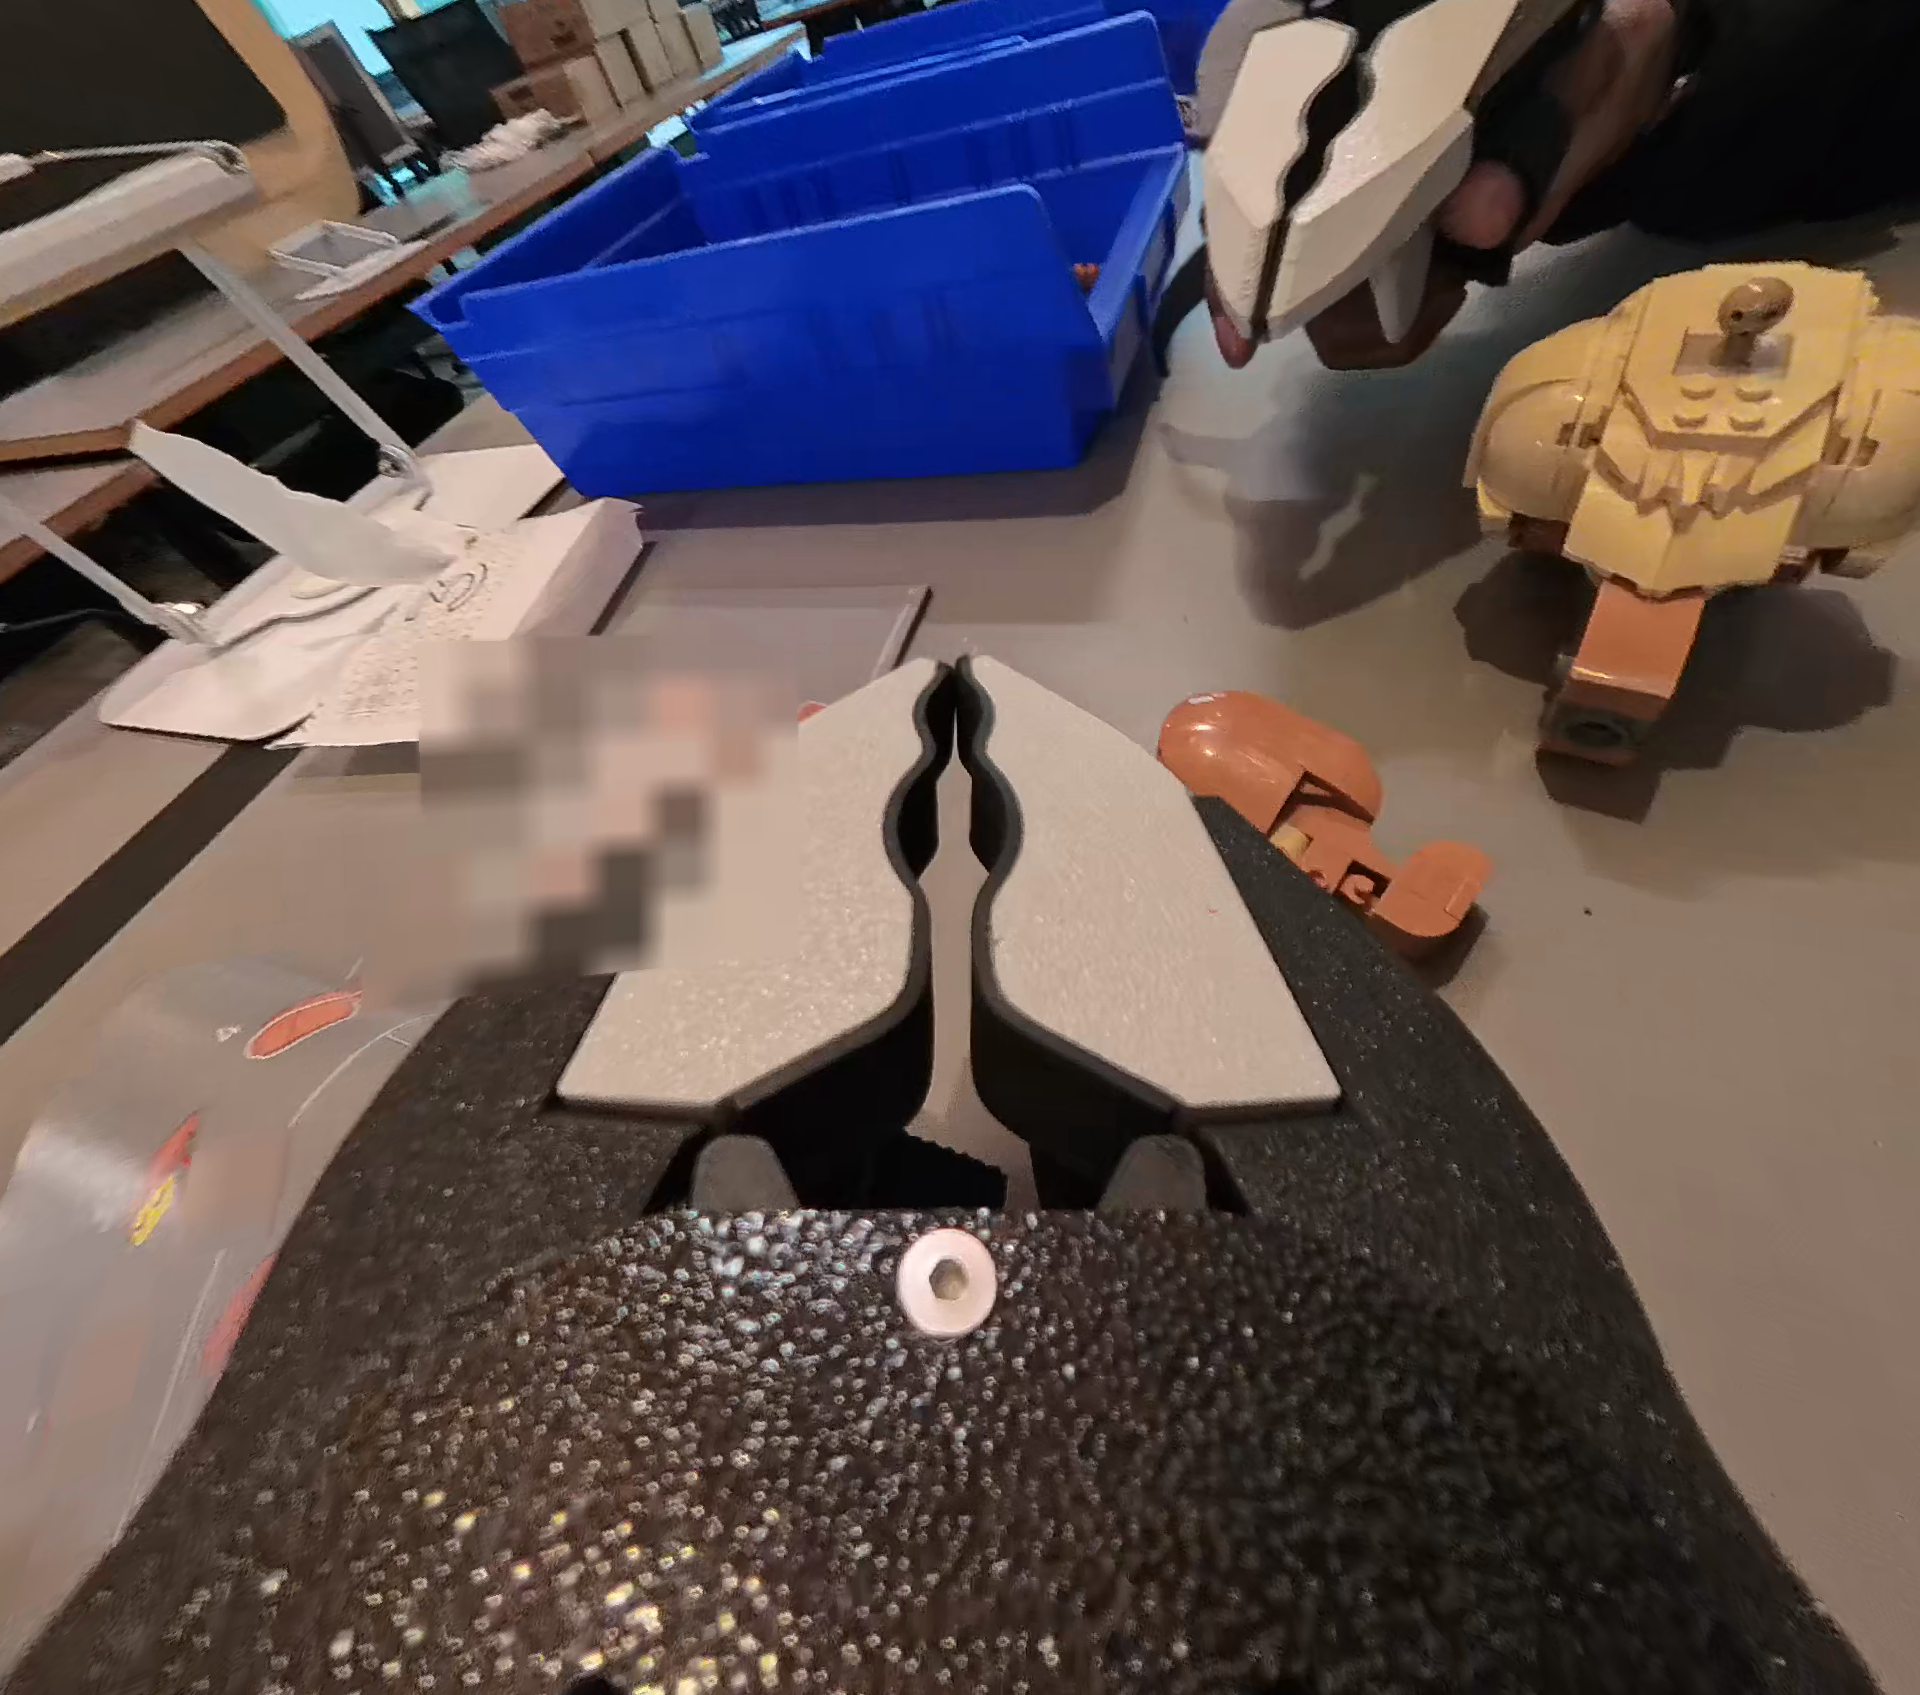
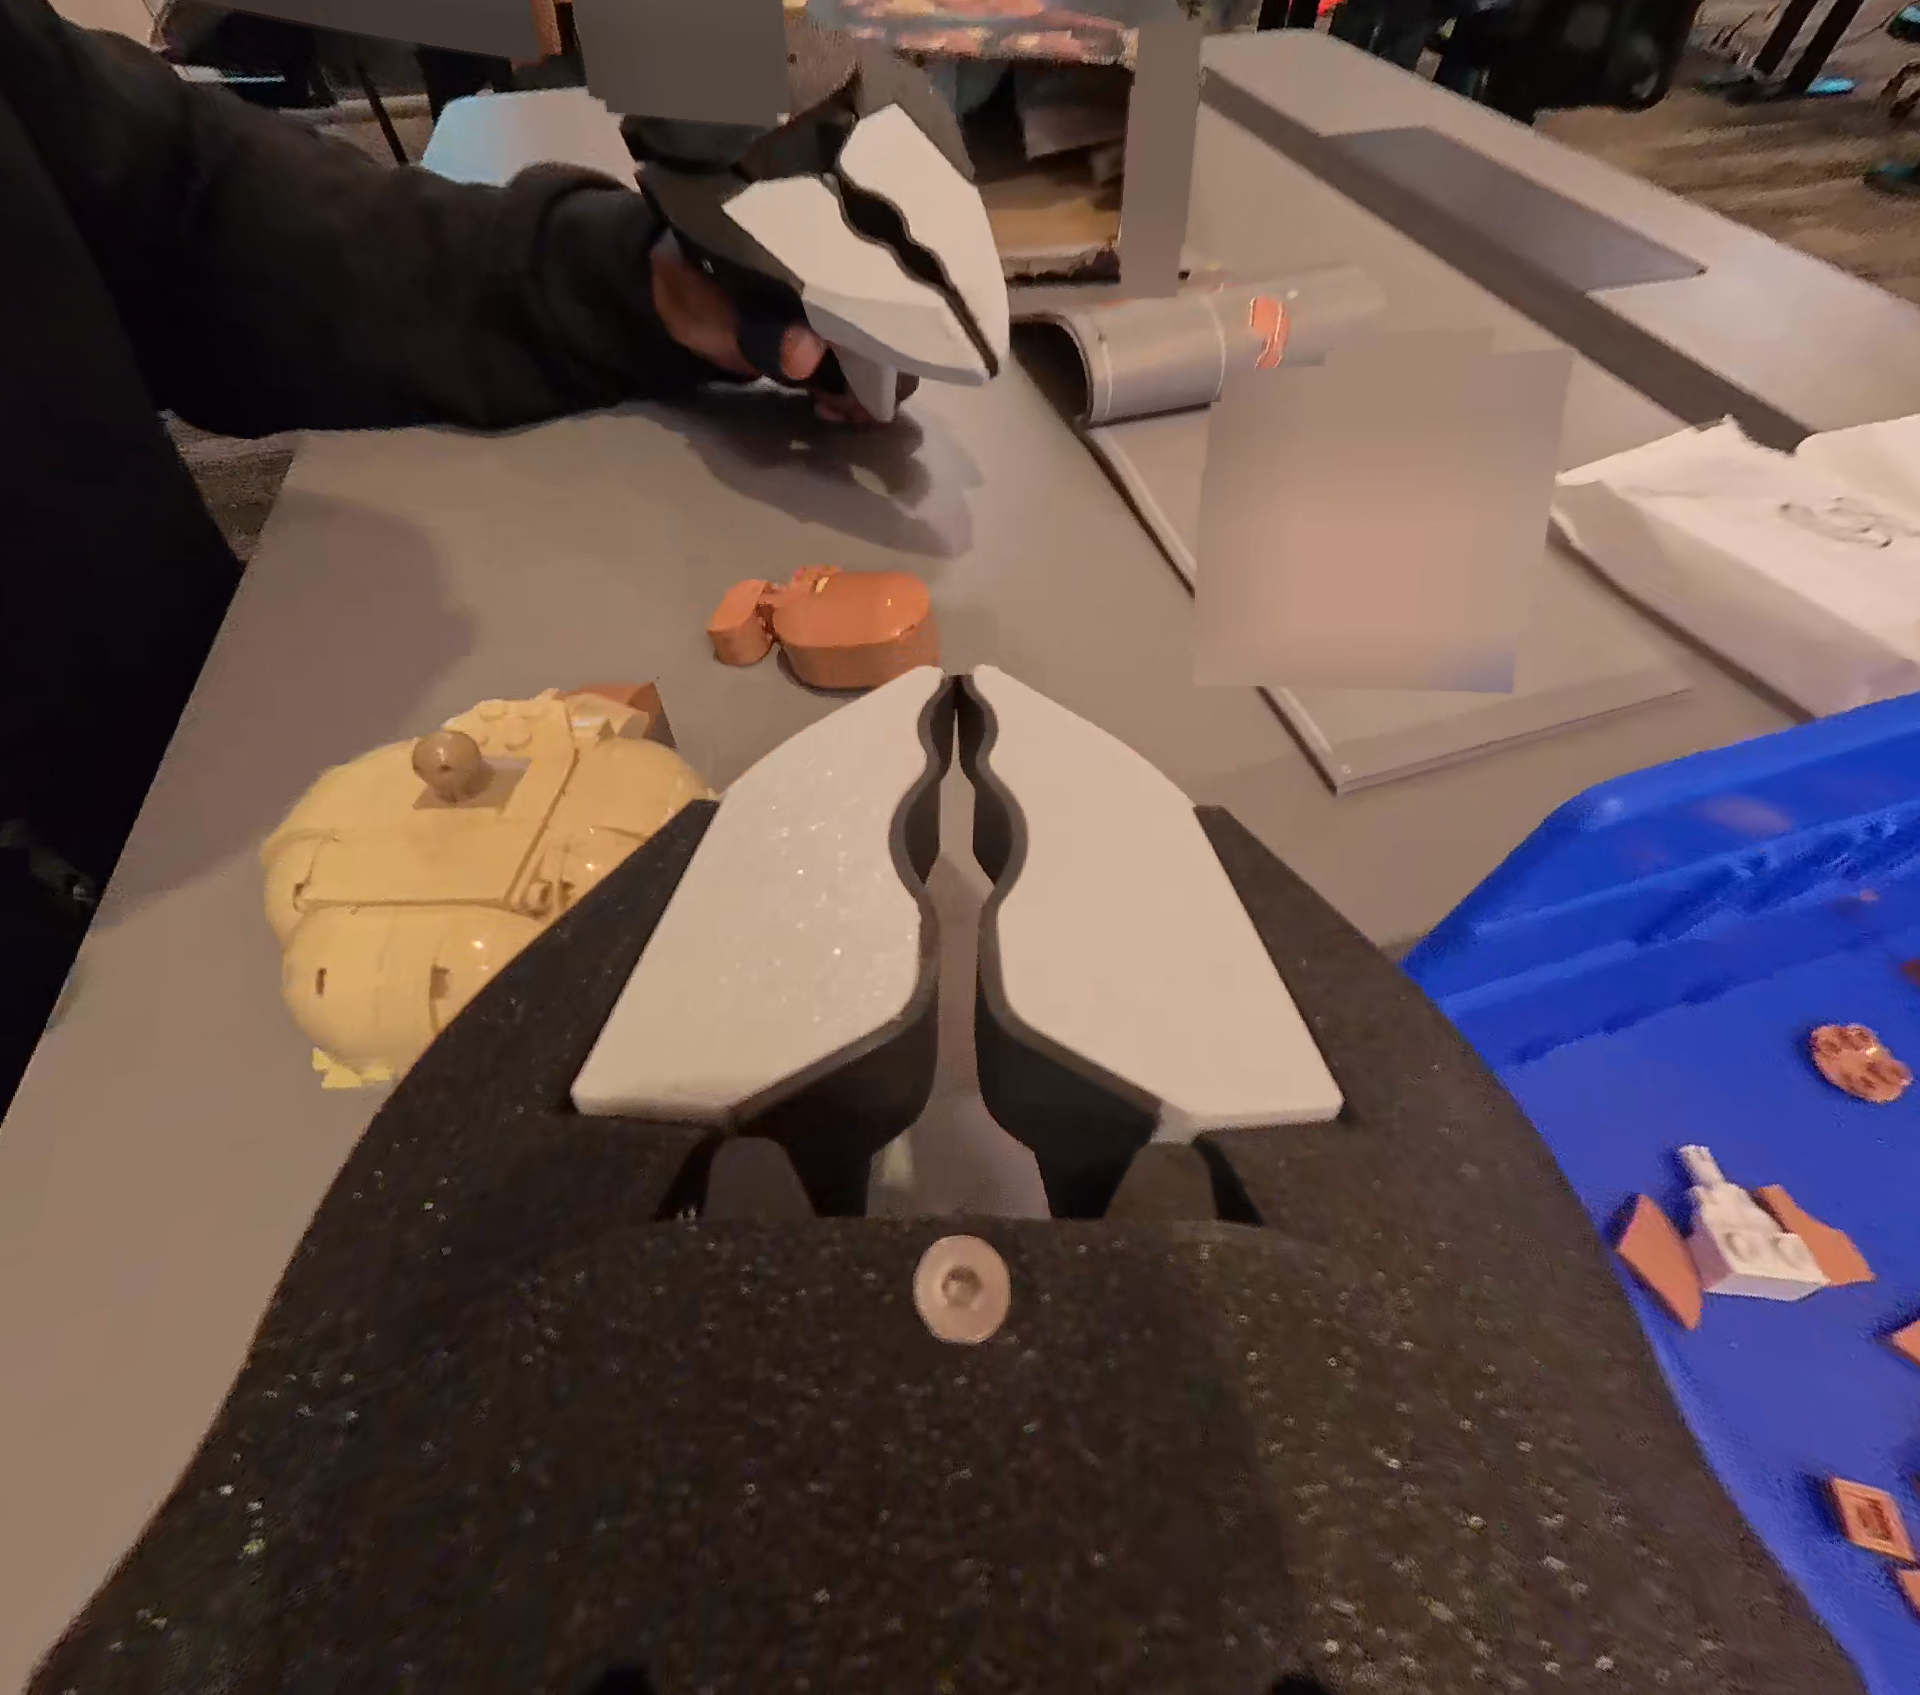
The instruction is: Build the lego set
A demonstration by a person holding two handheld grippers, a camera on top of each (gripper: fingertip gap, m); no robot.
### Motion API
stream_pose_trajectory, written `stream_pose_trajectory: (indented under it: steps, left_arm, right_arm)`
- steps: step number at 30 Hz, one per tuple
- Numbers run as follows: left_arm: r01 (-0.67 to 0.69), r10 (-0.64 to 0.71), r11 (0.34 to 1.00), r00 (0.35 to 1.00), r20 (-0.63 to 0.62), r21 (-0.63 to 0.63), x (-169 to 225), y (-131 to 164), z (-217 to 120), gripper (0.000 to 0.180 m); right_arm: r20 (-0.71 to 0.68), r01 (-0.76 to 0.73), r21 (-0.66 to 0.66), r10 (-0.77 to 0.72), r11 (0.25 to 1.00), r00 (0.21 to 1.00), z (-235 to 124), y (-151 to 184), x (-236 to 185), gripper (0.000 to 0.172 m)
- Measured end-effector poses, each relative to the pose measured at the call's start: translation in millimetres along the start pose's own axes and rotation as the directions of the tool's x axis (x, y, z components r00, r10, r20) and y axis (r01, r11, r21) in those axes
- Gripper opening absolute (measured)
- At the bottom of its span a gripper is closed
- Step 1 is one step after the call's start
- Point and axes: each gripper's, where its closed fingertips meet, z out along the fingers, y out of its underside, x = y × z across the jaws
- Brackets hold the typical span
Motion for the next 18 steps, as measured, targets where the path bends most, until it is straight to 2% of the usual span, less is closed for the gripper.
stream_pose_trajectory:
  steps: [3, 6, 18]
  left_arm:
    - [-0.014, 0.012, 0.999, 0.998, -0.059, -0.034, 8.6, 4.5, 0.6, 0.002]
    - [-0.024, 0.019, 0.999, 0.995, -0.1, -0.045, 14.4, 6.2, 0.5, 0.004]
    - [0.021, -0.029, 0.997, 0.994, -0.107, -0.074, 12.2, 9.8, -0.5, 0.009]
  right_arm:
    - [0.025, -0.039, -0.038, 0.04, 0.999, 0.999, 3.8, 14.8, 1.6, 0.0]
    - [0.035, -0.065, -0.02, 0.066, 0.998, 0.997, 1.5, 12.6, 3.9, 0.0]
    - [0.017, -0.078, -0.069, 0.079, 0.995, 0.997, 4.6, 19.9, 7.2, 0.0]
